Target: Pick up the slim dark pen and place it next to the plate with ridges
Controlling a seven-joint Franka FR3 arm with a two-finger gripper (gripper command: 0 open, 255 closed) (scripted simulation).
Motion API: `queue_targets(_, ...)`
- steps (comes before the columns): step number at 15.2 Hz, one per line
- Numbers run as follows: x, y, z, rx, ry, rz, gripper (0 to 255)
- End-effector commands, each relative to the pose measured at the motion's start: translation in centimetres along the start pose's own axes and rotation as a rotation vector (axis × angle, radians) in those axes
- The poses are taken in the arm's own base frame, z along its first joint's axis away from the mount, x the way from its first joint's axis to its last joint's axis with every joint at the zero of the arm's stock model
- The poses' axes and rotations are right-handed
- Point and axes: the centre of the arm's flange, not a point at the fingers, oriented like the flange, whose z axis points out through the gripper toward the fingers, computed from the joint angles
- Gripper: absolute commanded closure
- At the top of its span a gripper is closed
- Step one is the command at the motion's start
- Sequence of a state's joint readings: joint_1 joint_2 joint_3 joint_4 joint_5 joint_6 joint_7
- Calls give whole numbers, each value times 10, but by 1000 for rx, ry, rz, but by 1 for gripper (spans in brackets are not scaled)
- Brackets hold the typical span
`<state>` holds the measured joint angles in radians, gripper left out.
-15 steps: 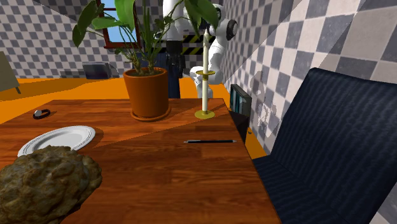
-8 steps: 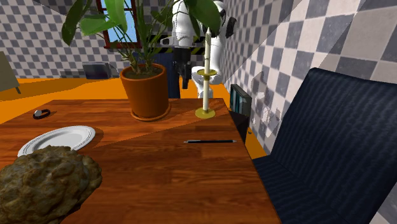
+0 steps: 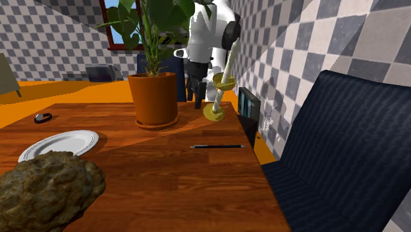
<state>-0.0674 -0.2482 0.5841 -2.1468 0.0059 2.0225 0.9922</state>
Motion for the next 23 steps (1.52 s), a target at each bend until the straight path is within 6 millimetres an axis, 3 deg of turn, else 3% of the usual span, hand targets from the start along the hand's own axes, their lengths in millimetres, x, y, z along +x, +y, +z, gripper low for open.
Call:
queue_targets(1, 2, -26, 11, -14, 9, 43, 0)
queue_targets(11, 25, -150, 57, -72, 70, 205, 0)
queue_targets(18, 27, -147, 94, -72, 70, 205, 0)
queue_targets(23, 27, -147, 97, -72, 70, 205, 0)
